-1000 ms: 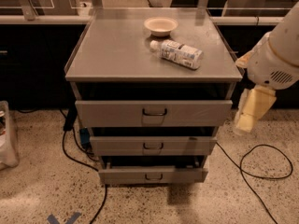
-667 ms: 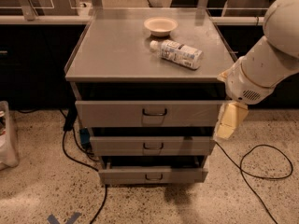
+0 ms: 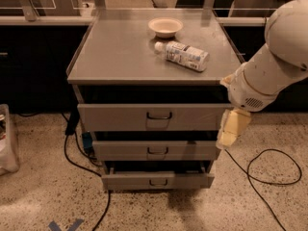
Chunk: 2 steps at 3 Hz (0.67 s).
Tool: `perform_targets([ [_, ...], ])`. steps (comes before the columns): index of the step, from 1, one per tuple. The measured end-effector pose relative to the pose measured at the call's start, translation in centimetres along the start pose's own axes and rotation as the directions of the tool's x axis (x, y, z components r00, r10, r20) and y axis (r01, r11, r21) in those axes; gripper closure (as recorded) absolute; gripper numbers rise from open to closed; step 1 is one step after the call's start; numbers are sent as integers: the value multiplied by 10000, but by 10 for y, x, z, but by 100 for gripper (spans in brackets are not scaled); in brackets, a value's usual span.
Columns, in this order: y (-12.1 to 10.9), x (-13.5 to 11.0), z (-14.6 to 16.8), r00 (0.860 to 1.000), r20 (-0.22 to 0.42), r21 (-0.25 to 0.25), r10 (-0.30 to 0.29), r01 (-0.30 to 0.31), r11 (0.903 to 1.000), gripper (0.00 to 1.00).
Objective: Open top drawer
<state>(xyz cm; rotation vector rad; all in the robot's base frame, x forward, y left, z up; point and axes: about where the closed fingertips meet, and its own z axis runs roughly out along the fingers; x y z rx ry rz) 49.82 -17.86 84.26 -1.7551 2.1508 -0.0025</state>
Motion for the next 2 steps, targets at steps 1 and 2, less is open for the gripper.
perform_targets([
  [1,-1,-4,30,9996,180,-2,-218,219,9998,0],
  [2,-10,-13,61,9981,401,87,-467,464,9989,0],
])
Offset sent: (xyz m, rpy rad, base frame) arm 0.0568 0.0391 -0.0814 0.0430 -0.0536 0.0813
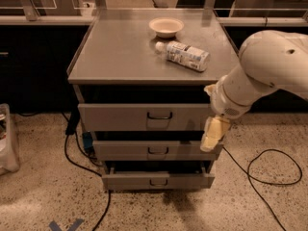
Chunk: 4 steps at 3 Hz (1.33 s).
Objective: Open top drawer
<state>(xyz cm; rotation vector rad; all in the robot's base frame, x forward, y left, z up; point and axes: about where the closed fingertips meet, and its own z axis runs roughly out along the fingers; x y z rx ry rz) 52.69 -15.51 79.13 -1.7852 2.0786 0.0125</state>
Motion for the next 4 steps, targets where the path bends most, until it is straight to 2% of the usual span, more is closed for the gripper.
perform_targets([
  [1,-17,-12,42,9988,346,256,-347,339,9991,0],
  [2,-16,-13,42,9988,350,256,-353,344,9991,0],
  [4,-10,-14,85,9980,331,-335,-532,543,9980,0],
])
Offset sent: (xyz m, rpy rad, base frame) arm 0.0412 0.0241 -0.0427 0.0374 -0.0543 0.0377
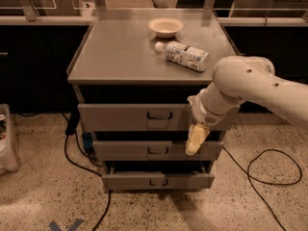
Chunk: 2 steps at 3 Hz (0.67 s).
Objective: Open top drawer
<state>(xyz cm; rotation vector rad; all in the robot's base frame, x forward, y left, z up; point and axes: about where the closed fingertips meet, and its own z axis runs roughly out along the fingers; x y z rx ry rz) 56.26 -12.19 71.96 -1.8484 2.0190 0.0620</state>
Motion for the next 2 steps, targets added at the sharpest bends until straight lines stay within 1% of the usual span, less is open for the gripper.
perform_targets([
  [1,-1,-1,21,9993,-318,35,-189,190,9998,0],
  [2,-10,5,36,9942,-1076,758,-7,89,9971,0],
])
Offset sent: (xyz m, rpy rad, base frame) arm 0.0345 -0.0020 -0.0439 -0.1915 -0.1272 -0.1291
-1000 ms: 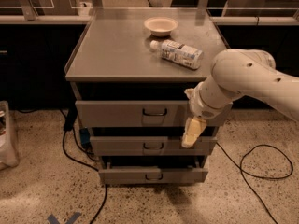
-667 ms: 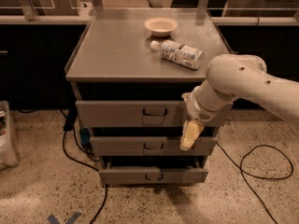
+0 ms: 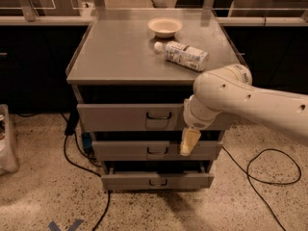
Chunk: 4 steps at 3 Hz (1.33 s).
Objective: Open top drawer
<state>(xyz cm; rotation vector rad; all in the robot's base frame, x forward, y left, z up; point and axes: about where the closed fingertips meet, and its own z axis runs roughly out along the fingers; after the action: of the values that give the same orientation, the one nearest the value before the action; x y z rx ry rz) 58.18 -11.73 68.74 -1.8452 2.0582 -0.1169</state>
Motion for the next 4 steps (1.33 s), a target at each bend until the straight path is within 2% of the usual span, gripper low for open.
perform_targets([
  [1,-5,8,13,9986,-387,99,349,-346,9994,0],
  [2,-7,15,28,9961,-530,-177,701,-711,9973,0],
  [3,-7,15,28,9961,-530,-177,701,-711,9973,0],
  [4,-24,10,24,9974,-572,226,449,-436,9988,0],
])
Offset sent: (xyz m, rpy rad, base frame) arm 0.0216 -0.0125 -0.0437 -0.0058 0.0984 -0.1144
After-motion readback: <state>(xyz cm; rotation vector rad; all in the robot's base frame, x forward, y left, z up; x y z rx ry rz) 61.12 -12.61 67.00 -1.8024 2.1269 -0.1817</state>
